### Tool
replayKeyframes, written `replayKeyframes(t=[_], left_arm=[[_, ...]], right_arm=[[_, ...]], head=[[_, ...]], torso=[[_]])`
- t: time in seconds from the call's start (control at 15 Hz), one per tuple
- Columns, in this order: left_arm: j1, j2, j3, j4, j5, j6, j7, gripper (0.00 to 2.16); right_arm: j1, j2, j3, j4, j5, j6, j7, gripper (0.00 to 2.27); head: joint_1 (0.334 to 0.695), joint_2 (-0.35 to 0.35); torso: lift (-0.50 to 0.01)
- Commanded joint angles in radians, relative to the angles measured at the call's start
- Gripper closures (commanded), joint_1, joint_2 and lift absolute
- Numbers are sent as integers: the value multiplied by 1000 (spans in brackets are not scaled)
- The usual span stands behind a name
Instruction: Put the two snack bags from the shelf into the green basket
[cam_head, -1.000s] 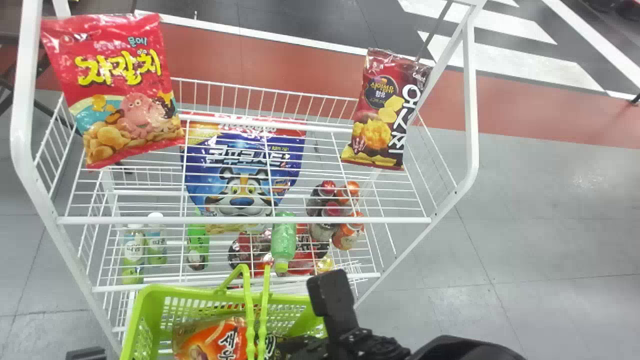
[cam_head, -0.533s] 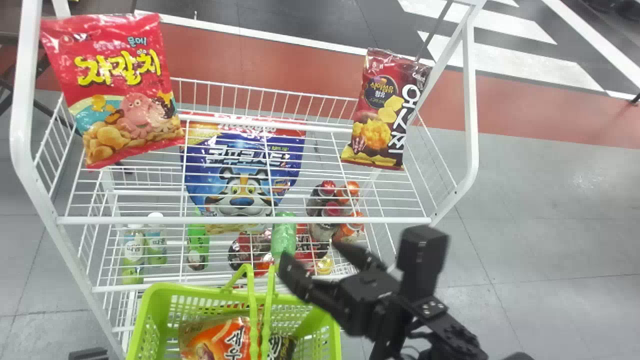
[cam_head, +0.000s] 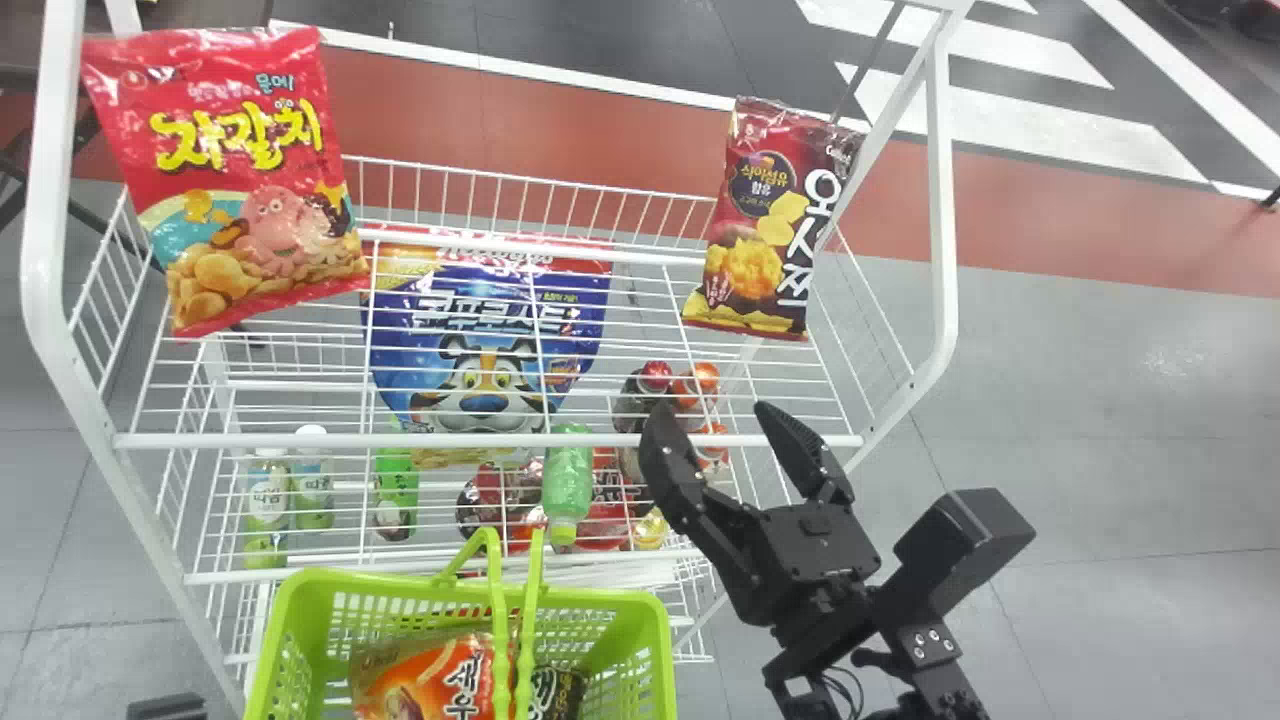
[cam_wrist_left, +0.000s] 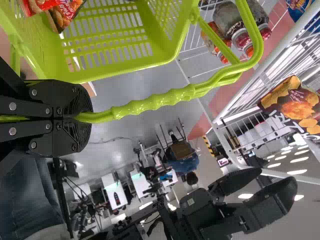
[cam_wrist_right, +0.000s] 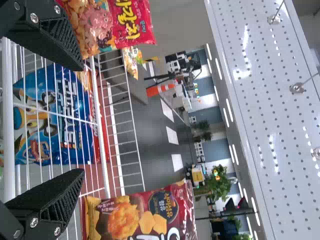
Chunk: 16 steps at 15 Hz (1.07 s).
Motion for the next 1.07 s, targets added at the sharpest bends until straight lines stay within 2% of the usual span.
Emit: replayKeyframes(t=[0.0, 1.0], left_arm=[[-1, 2, 0, 0, 0, -1, -3, 1990], [27, 6, 25, -2, 15, -7, -18, 1990]], right_arm=[[3, 10, -4, 1, 15, -20, -13, 90], [23, 14, 34, -19, 92, -63, -13, 90]], head=[[695, -350], [695, -350]], torso=[[-12], [-12]])
